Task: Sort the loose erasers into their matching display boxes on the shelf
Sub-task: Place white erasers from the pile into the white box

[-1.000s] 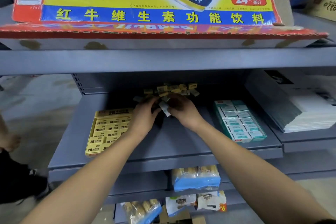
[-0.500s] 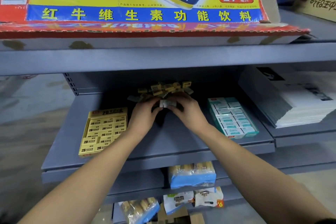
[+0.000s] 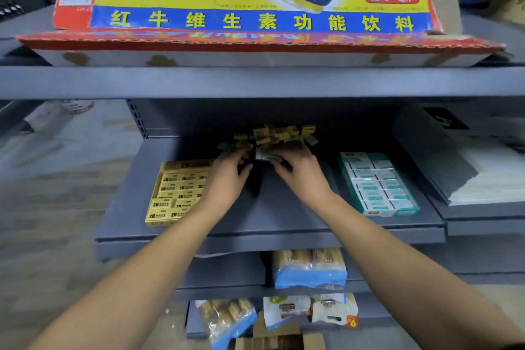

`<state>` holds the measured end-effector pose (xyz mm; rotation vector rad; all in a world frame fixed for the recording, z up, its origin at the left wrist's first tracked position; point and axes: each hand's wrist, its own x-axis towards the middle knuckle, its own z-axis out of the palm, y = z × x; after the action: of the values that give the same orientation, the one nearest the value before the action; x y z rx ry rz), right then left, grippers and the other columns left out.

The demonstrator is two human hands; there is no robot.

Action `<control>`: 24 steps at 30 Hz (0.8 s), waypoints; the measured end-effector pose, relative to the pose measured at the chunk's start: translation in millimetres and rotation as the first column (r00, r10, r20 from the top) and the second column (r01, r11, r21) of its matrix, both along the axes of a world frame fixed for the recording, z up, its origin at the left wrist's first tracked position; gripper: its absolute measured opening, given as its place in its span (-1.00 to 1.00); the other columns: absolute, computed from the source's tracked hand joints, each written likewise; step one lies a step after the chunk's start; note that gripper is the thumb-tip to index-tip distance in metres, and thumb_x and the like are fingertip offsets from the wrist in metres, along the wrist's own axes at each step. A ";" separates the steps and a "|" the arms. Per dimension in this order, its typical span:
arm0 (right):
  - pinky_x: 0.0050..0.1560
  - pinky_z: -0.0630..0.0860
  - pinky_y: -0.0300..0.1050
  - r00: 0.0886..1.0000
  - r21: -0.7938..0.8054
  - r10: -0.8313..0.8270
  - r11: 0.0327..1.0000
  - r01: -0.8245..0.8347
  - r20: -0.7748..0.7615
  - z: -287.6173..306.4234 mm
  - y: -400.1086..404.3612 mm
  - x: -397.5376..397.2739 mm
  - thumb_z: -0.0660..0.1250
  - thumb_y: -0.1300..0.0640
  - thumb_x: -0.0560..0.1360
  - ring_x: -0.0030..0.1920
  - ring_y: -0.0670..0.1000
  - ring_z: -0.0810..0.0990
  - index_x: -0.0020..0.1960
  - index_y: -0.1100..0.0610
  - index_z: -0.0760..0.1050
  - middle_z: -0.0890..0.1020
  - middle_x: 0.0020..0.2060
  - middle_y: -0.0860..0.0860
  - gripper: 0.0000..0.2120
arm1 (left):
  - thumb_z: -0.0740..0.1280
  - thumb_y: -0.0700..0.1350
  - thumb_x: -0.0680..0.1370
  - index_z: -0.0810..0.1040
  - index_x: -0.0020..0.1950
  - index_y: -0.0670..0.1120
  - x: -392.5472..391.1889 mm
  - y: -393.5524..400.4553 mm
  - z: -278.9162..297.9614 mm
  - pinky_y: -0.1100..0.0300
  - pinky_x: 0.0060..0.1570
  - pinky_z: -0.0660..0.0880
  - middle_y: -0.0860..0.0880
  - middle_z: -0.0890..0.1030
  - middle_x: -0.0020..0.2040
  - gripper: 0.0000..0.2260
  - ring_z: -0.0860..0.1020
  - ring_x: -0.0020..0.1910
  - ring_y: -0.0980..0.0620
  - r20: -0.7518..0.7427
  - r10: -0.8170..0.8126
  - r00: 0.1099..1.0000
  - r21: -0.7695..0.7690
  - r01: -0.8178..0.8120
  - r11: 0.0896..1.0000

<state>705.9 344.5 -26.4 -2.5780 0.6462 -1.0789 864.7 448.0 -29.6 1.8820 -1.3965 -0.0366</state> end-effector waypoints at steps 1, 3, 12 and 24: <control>0.08 0.53 -0.02 1.000 -0.007 -0.021 1.000 0.021 0.002 0.9 -1.8 -7.9 0.40 0.23 0.49 0.12 0.12 0.57 0.12 0.12 0.62 0.67 0.03 0.03 -0.78 | 0.38 -0.19 0.51 0.55 0.27 -0.09 -7.0 -3.6 -0.4 0.18 0.02 0.50 -0.08 0.62 0.08 -0.68 0.58 0.03 -0.03 0.006 -0.011 1.000 0.004 0.011 1.000; 0.09 0.51 -0.03 0.998 -0.020 -0.055 0.998 0.055 0.006 3.1 -5.8 -24.2 0.40 0.26 0.47 0.12 0.14 0.57 0.09 0.14 0.63 0.68 0.03 0.04 -0.79 | 0.37 -0.18 0.53 0.55 0.27 -0.09 -23.3 -9.9 0.4 0.23 0.01 0.46 -0.07 0.62 0.08 -0.70 0.57 0.05 -0.01 -0.008 -0.034 0.999 0.011 0.034 0.999; 0.12 0.42 -0.15 0.950 0.045 -0.306 0.950 0.309 -0.069 0.8 -31.8 -135.9 0.39 0.34 0.43 0.10 0.17 0.55 0.04 0.22 0.63 0.67 0.01 0.10 -0.81 | 0.31 -0.13 0.57 0.54 0.27 -0.08 -115.5 -64.0 -0.6 0.22 0.07 0.46 -0.04 0.55 0.17 -0.73 0.53 0.11 0.03 -0.033 -0.275 0.961 0.011 0.275 0.961; 0.19 0.47 0.00 0.865 0.056 -0.417 0.892 0.448 -0.280 -3.0 -59.7 -212.4 0.31 0.35 0.48 0.18 0.12 0.47 0.12 0.22 0.61 0.66 0.05 0.08 -0.75 | 0.31 -0.14 0.57 0.54 0.26 -0.07 -177.1 -102.9 -5.5 0.37 0.02 0.34 0.03 0.52 0.18 -0.74 0.48 0.11 0.12 -0.072 -0.351 0.933 -0.011 0.352 0.936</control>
<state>493.4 284.8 -29.5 -2.5523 1.3674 -0.7801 687.7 345.1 -35.1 1.5925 -1.6655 -0.2807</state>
